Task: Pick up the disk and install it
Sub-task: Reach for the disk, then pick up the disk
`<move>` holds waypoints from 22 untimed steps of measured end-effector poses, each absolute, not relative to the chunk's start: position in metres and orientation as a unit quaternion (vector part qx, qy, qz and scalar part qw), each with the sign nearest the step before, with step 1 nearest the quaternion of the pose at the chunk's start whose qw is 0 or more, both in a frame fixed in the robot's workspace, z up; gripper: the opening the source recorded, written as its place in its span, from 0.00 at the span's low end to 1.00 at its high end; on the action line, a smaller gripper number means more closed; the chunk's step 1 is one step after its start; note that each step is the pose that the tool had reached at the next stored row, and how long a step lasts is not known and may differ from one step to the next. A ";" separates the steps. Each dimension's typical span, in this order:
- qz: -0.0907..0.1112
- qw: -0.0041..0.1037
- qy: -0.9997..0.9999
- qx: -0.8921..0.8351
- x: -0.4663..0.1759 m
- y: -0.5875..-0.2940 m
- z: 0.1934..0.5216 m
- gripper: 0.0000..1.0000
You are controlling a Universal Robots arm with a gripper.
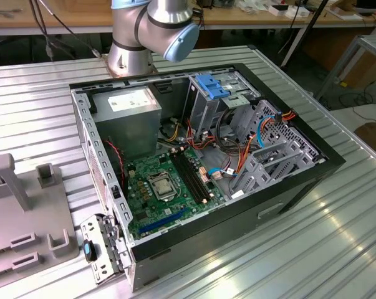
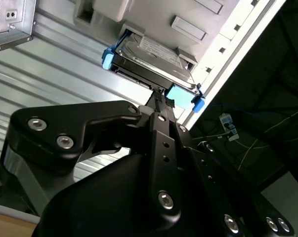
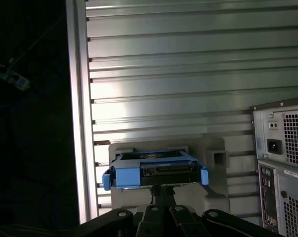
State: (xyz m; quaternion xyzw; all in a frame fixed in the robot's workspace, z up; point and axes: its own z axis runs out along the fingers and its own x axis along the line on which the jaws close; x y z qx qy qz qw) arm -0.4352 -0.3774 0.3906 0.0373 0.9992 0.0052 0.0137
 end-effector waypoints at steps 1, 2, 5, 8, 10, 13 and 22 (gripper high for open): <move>0.005 0.014 0.999 0.037 -0.439 -0.377 0.390 0.11; 0.005 0.014 0.999 0.037 -0.442 -0.377 0.390 0.11; 0.005 0.014 0.999 0.037 -0.453 -0.377 0.390 0.11; 0.005 0.014 0.999 0.037 -0.458 -0.377 0.390 0.11; 0.005 0.014 0.999 0.037 -0.458 -0.377 0.390 0.11; 0.005 0.014 0.999 0.037 -0.458 -0.377 0.390 0.11; 0.005 0.014 0.999 0.037 -0.458 -0.377 0.390 0.11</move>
